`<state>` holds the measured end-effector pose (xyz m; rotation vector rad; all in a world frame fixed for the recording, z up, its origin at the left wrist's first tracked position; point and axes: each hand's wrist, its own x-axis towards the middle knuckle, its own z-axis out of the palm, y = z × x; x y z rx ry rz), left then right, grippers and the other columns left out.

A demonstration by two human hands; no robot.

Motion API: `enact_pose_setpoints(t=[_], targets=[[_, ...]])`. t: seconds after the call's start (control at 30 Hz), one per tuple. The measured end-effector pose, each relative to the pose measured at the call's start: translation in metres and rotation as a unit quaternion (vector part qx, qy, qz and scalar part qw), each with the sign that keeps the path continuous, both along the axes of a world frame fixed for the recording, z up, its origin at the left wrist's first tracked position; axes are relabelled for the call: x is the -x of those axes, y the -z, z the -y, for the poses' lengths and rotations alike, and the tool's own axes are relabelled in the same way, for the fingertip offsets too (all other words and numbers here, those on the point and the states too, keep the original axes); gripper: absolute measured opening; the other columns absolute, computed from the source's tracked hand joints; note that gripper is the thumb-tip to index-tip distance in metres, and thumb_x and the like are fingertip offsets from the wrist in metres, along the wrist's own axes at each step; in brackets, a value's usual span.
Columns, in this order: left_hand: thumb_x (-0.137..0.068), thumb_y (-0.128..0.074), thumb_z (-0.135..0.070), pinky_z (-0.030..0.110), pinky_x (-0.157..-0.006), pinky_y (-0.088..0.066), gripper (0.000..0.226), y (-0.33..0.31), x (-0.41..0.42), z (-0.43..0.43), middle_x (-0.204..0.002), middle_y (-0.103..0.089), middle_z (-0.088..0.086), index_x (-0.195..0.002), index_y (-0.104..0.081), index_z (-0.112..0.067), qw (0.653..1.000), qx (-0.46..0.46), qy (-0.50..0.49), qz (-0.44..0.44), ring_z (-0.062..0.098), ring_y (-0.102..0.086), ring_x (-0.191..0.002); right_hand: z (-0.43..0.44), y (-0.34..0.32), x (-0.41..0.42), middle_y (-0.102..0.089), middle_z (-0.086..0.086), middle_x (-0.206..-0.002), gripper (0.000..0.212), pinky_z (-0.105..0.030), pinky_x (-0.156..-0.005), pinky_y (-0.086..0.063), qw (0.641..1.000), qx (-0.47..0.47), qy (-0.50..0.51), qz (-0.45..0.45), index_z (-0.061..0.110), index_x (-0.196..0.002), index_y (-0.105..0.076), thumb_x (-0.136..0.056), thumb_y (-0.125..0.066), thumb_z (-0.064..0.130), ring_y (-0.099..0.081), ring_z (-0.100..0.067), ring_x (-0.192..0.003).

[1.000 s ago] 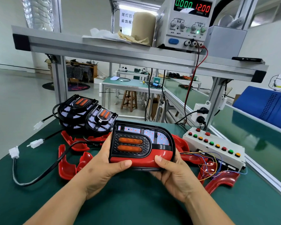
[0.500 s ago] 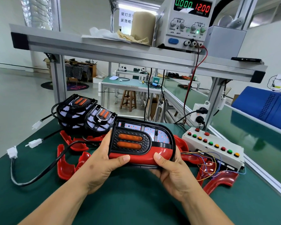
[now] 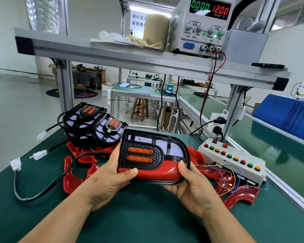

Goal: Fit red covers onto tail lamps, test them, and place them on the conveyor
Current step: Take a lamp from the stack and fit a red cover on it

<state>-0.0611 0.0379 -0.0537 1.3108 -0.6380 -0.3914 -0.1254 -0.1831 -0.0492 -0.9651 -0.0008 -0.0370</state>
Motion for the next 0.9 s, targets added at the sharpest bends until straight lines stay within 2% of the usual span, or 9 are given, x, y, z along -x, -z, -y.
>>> enact_pose_setpoints(t=[0.07, 0.2, 0.37, 0.53, 0.6, 0.67, 0.7, 0.77, 0.9], targets=[[-0.086, -0.065, -0.008, 0.026, -0.101, -0.048, 0.072, -0.002, 0.001, 0.001, -0.137, -0.061, -0.003, -0.139, -0.039, -0.049, 1.0, -0.001, -0.002, 0.006, 0.017, -0.057, -0.127, 0.002, 0.0, -0.001, -0.067, -0.026, -0.114, 0.046, -0.057, -0.077, -0.058, 1.0, 0.006, 0.01, 0.006, 0.003, -0.123, -0.056, -0.08, -0.061, 0.018, -0.07, -0.039, -0.093], [-0.086, -0.067, -0.013, 0.032, -0.106, -0.046, 0.07, -0.004, 0.005, 0.005, -0.136, -0.061, -0.004, -0.142, -0.036, -0.044, 0.999, -0.024, -0.012, 0.028, 0.015, -0.056, -0.128, 0.005, 0.001, 0.001, -0.067, -0.026, -0.115, 0.047, -0.045, -0.065, -0.059, 1.0, -0.012, 0.0, -0.001, 0.002, -0.125, -0.056, -0.081, -0.06, 0.019, -0.07, -0.038, -0.093], [-0.088, -0.069, -0.014, 0.03, -0.105, -0.046, 0.072, -0.006, 0.009, 0.008, -0.133, -0.063, -0.005, -0.145, -0.032, -0.038, 0.998, -0.05, -0.031, 0.038, 0.012, -0.058, -0.125, 0.004, 0.001, 0.0, -0.066, -0.023, -0.119, 0.056, -0.042, -0.067, -0.059, 0.999, -0.025, -0.01, -0.02, 0.007, -0.125, -0.058, -0.08, -0.059, 0.041, -0.069, -0.038, -0.097], [-0.069, -0.081, -0.058, 0.03, -0.109, -0.04, 0.088, -0.021, 0.009, -0.004, -0.143, -0.051, -0.018, -0.141, -0.031, -0.057, 0.974, -0.182, -0.065, 0.122, 0.003, -0.051, -0.129, 0.0, 0.0, -0.004, -0.069, -0.023, -0.113, 0.059, -0.041, -0.063, -0.059, 0.997, -0.041, 0.028, -0.066, 0.005, -0.12, -0.062, -0.08, -0.056, 0.048, -0.071, -0.036, -0.091], [-0.07, -0.076, -0.063, 0.037, -0.105, -0.046, 0.083, -0.029, 0.003, -0.017, -0.135, -0.055, -0.016, -0.142, -0.041, -0.044, 0.954, -0.232, -0.163, 0.1, 0.007, -0.059, -0.118, 0.0, 0.0, -0.006, -0.069, -0.024, -0.112, 0.057, -0.043, -0.062, -0.059, 0.993, -0.063, 0.042, -0.087, 0.003, -0.118, -0.062, -0.085, -0.053, 0.049, -0.072, -0.036, -0.09], [-0.087, -0.068, -0.045, 0.038, -0.088, -0.056, 0.024, -0.036, -0.006, -0.035, -0.104, -0.07, -0.005, -0.108, -0.066, -0.036, 0.915, -0.263, -0.288, 0.104, 0.017, -0.069, -0.094, 0.001, 0.001, -0.007, -0.069, -0.025, -0.11, 0.054, -0.044, -0.061, -0.059, 0.99, -0.078, 0.051, -0.102, 0.002, -0.119, -0.061, -0.094, -0.047, 0.048, -0.072, -0.036, -0.088], [-0.092, -0.064, -0.036, 0.036, -0.082, -0.055, 0.004, -0.039, -0.009, -0.044, -0.093, -0.071, -0.001, -0.093, -0.067, -0.033, 0.878, -0.322, -0.332, 0.124, 0.021, -0.069, -0.087, 0.002, 0.002, -0.008, -0.069, -0.025, -0.11, 0.053, -0.045, -0.061, -0.059, 0.989, -0.081, 0.056, -0.107, 0.002, -0.119, -0.061, -0.096, -0.044, 0.048, -0.072, -0.037, -0.087], [-0.092, -0.062, -0.039, 0.027, -0.077, -0.045, 0.009, -0.041, -0.009, -0.054, -0.098, -0.07, -0.002, -0.093, -0.063, -0.03, 0.791, -0.498, -0.316, 0.162, 0.019, -0.065, -0.093, 0.002, 0.003, -0.01, -0.069, -0.025, -0.109, 0.054, -0.046, -0.062, -0.059, 0.988, -0.081, 0.067, -0.11, 0.002, -0.119, -0.061, -0.098, -0.042, 0.048, -0.072, -0.037, -0.087], [-0.076, -0.068, -0.065, 0.032, -0.105, -0.04, 0.084, -0.029, -0.001, -0.04, -0.141, -0.044, 0.001, -0.143, -0.034, -0.027, 0.697, -0.687, -0.171, 0.111, 0.023, -0.045, -0.129, 0.004, 0.004, -0.012, -0.071, -0.024, -0.107, 0.053, -0.048, -0.061, -0.059, 0.986, -0.074, 0.087, -0.118, 0.003, -0.116, -0.063, -0.097, -0.043, 0.049, -0.072, -0.037, -0.086]])
